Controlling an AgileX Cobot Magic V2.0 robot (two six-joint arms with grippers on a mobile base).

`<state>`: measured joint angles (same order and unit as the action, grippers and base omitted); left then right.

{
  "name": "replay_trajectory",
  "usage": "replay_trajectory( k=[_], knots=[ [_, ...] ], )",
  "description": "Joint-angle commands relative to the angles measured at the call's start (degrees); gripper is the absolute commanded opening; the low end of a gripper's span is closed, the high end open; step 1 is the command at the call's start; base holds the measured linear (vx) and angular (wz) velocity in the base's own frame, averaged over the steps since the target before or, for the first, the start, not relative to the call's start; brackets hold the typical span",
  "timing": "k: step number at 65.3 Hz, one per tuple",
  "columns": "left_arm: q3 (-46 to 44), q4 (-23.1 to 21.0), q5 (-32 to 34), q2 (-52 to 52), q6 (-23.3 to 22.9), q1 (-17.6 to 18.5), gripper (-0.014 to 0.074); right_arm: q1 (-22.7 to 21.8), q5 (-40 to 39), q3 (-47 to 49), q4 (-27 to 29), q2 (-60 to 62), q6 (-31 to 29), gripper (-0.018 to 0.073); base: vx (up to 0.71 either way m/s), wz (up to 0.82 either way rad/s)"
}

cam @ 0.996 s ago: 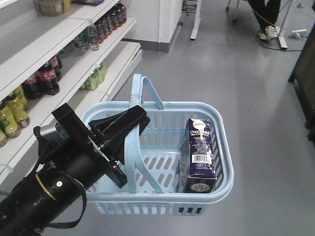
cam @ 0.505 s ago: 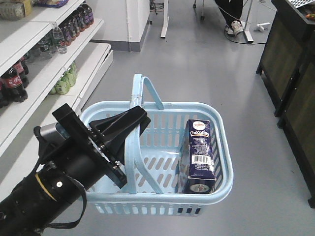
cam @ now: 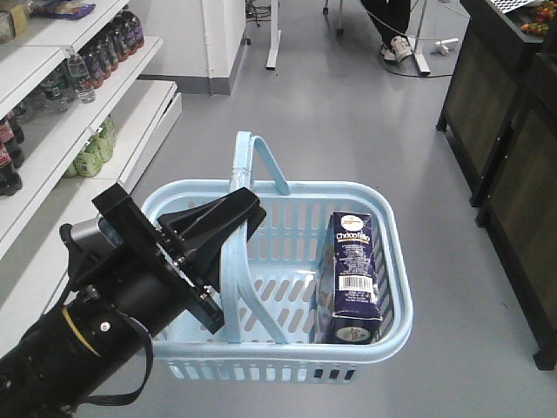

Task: Left arm holds basket, right arm returns cookies
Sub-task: 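Turn the base along the shelves, keeping the basket in the left gripper, then drive the base across the room holding the basket in the left gripper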

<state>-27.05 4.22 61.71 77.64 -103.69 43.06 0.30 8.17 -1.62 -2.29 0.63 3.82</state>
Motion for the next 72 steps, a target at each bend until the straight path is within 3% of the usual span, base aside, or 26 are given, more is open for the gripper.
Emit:
replay_trajectory(
  k=[1,72],
  knots=[
    [-1.74,-0.82,7.9,-1.95,0.0,0.27,0.0,-0.28,-4.35,-1.01,-0.16,0.52,-0.54,-0.0006,0.15,-0.1],
    [-1.74,-0.77,7.9,-1.96,0.0,0.27,0.0,-0.28,-4.35,-1.01,-0.16,0.52,-0.54,-0.0006,0.34,-0.04]
  ],
)
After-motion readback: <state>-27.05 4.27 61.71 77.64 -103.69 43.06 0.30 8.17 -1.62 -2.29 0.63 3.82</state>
